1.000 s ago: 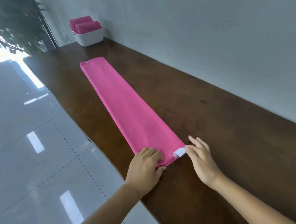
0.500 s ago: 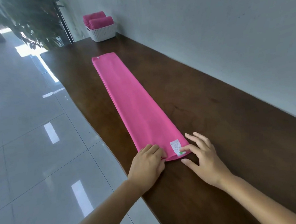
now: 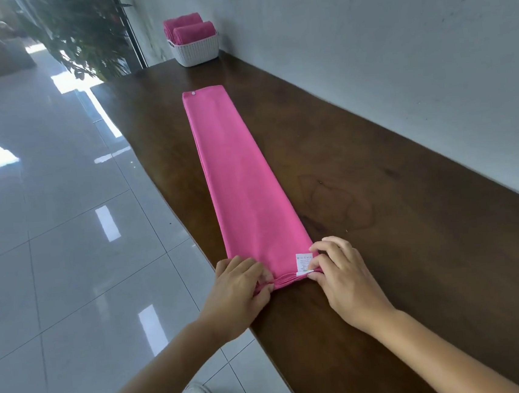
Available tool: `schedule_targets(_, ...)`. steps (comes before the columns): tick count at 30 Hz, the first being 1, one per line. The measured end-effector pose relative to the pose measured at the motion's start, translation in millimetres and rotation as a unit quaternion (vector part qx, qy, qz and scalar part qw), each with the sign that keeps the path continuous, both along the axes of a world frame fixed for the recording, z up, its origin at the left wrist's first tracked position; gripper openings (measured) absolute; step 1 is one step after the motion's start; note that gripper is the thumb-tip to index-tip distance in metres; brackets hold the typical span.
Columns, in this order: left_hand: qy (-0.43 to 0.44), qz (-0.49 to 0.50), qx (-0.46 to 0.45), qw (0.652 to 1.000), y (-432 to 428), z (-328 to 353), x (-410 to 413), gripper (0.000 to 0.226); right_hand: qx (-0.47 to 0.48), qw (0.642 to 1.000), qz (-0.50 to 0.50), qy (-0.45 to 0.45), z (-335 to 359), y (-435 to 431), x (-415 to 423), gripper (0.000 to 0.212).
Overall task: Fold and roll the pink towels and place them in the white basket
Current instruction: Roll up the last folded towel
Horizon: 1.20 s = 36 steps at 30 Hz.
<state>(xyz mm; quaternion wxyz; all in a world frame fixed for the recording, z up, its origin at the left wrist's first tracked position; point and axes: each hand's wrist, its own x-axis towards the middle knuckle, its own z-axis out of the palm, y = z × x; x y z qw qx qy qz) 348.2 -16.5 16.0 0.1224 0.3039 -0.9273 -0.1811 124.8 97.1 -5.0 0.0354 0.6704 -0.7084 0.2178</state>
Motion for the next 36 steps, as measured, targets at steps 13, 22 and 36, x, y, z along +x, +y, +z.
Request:
schedule_targets(13, 0.045, 0.164, -0.039, 0.985, 15.2, -7.7, -2.2, 0.029, 0.052, 0.991, -0.104, -0.073, 10.0, -13.4, 2.3, 0.026)
schedule_targets(22, 0.078, 0.082, -0.149, 0.982, 17.7, -0.7, -12.4, 0.014, -0.052, 0.998, 0.035, 0.02, 16.1, -10.8, 6.0, 0.012)
schedule_targets(36, 0.099, -0.014, -0.181, 0.978, 11.2, -16.7, 7.8, 0.022, -0.03, 0.993, 0.108, 0.046, 7.3, 3.0, -9.2, 0.03)
